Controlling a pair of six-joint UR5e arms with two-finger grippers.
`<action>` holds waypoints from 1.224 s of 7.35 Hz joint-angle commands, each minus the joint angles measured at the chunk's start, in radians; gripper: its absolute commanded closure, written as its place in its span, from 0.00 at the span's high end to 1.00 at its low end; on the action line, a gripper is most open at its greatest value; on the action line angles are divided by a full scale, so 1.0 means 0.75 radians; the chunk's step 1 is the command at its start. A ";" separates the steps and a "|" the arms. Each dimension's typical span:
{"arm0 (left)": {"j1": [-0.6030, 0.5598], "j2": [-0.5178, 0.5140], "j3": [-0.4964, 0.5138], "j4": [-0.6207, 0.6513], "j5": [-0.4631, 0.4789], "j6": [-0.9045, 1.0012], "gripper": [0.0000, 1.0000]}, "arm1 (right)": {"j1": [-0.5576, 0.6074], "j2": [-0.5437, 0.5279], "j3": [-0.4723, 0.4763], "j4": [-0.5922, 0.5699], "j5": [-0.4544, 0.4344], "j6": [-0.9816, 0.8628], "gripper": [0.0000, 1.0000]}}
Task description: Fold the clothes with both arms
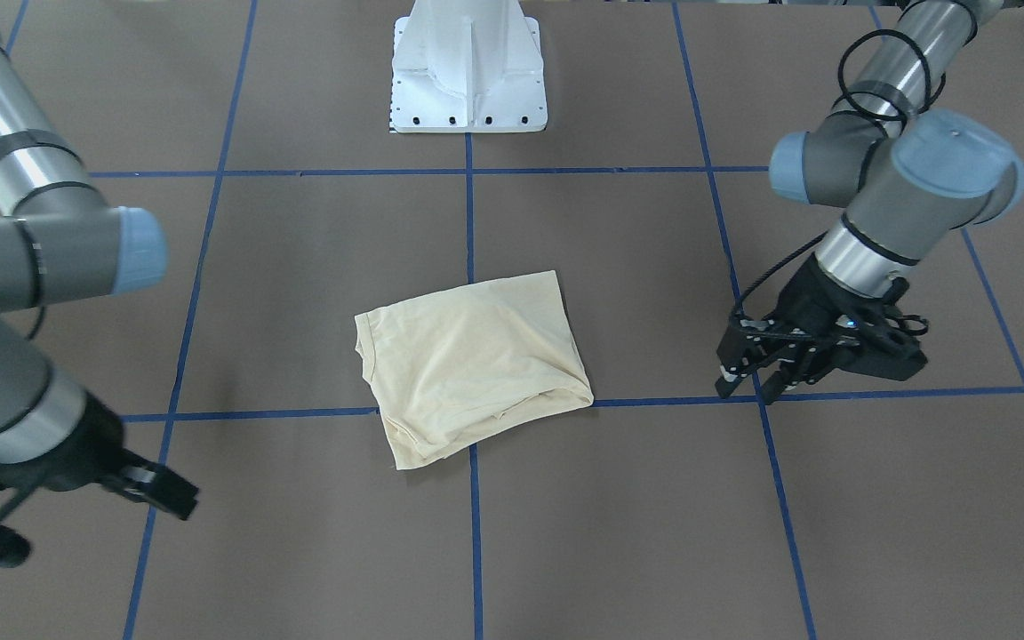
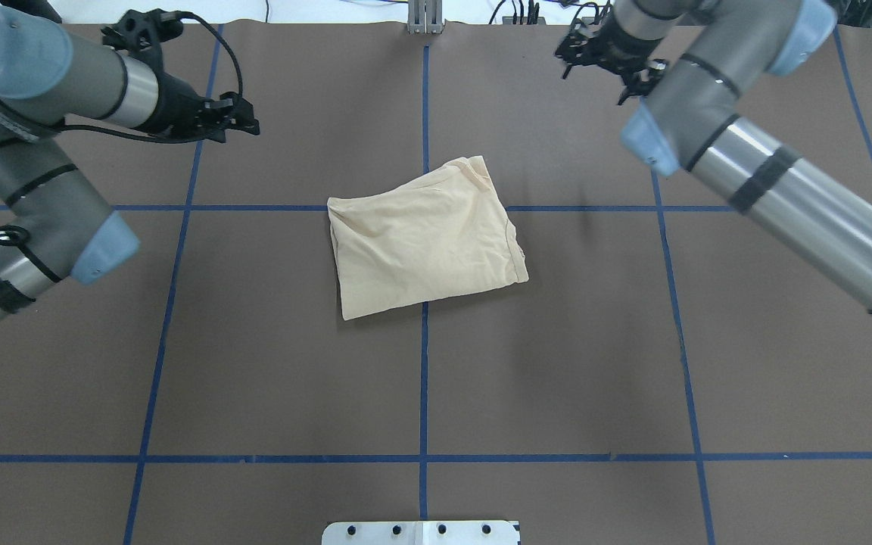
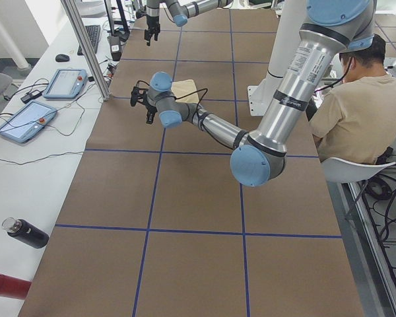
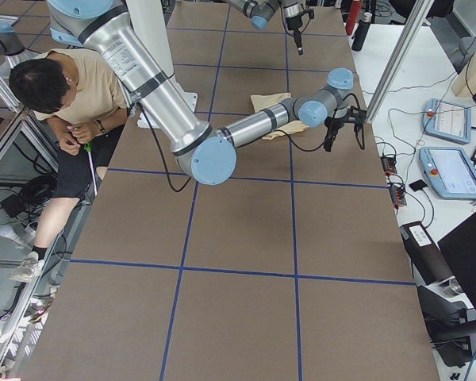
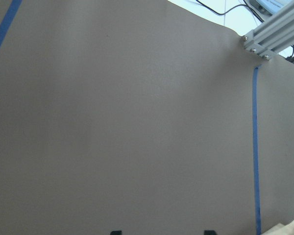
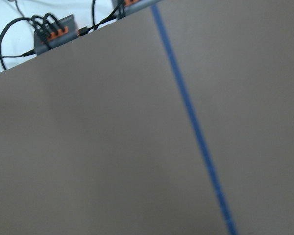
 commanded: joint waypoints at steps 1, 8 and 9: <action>-0.271 0.182 -0.021 0.001 -0.223 0.474 0.64 | 0.280 -0.222 0.148 -0.144 0.152 -0.494 1.00; -0.646 0.500 -0.047 0.205 -0.266 1.327 0.99 | 0.584 -0.626 0.271 -0.372 0.155 -1.458 1.00; -0.648 0.508 -0.112 0.242 -0.269 1.325 0.99 | 0.584 -0.675 0.304 -0.372 0.146 -1.450 1.00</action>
